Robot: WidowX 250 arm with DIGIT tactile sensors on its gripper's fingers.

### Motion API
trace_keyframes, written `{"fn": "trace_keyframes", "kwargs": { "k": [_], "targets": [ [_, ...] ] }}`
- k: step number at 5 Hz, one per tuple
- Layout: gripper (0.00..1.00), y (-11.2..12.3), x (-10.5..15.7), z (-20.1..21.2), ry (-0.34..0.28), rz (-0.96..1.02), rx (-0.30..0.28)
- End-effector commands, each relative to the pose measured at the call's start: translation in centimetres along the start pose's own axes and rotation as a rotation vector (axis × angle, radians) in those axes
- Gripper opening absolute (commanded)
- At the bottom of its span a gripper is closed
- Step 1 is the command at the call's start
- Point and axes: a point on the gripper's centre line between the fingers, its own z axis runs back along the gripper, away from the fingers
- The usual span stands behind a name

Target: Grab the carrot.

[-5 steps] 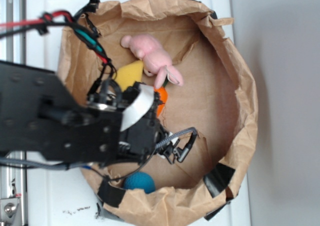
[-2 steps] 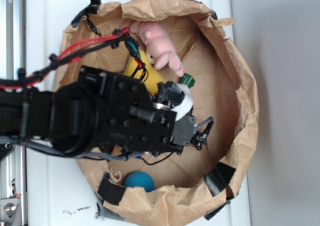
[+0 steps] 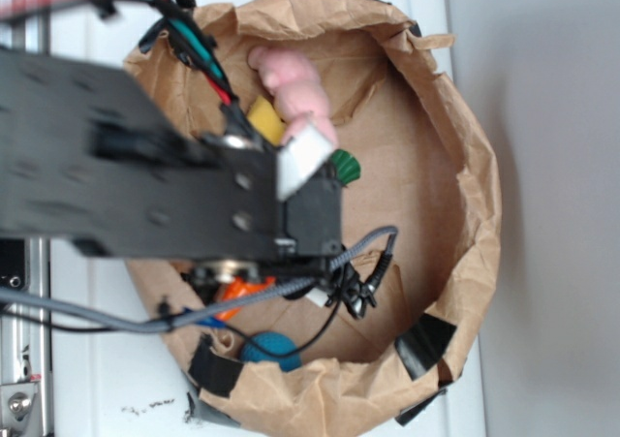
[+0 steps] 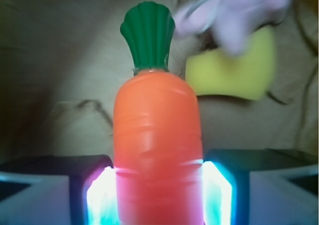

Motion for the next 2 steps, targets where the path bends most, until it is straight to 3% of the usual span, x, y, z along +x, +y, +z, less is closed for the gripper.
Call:
{"fn": "trace_keyframes", "kwargs": {
  "k": [1, 2],
  "targets": [
    [0.0, -1.33, 1.36, 6.28, -0.061, -0.027, -0.005],
    [0.0, -1.57, 1.47, 5.66, -0.079, -0.036, -0.007]
  ]
}}
